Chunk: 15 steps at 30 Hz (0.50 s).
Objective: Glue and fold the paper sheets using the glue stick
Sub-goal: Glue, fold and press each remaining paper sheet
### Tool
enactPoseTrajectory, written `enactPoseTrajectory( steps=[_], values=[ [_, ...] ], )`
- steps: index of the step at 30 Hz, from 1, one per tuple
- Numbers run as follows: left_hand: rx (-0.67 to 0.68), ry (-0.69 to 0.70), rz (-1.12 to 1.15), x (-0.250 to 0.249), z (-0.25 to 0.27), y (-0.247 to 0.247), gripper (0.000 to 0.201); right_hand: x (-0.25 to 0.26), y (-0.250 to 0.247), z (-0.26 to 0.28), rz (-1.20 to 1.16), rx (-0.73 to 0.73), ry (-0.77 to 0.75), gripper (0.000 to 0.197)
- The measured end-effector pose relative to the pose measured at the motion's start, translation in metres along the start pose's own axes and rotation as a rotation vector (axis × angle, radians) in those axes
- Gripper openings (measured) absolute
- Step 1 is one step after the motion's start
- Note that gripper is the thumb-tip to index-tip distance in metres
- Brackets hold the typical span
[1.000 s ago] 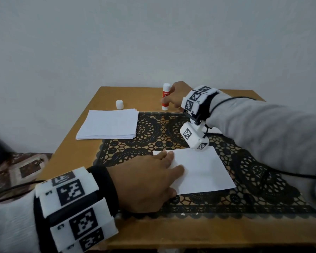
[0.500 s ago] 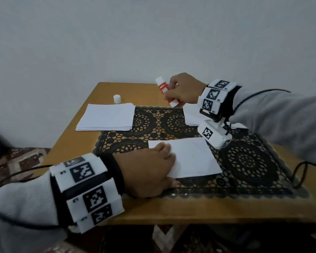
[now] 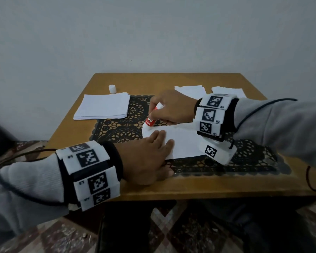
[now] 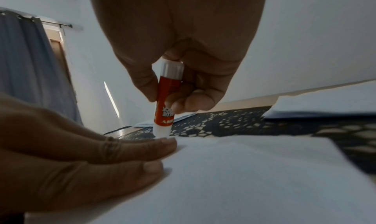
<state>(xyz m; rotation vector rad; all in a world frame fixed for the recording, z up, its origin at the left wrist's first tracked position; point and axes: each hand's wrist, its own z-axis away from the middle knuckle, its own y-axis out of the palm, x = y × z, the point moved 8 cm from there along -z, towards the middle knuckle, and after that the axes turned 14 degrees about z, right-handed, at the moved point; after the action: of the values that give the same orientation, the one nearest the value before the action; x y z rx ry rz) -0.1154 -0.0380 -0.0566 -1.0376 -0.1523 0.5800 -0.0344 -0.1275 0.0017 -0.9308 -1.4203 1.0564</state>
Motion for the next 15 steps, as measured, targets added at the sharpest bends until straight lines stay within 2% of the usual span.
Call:
enactPoseTrajectory(
  steps=[9,15],
  values=[
    [0.009,0.0,0.063,0.004,-0.002,0.002,0.079,0.019,0.003,-0.01,0.159,-0.056,-0.135,0.014],
    [-0.006,-0.001,0.044,0.002,-0.001,0.003,0.079,0.009,-0.004,-0.001,0.212,-0.067,-0.091,0.015]
  ],
)
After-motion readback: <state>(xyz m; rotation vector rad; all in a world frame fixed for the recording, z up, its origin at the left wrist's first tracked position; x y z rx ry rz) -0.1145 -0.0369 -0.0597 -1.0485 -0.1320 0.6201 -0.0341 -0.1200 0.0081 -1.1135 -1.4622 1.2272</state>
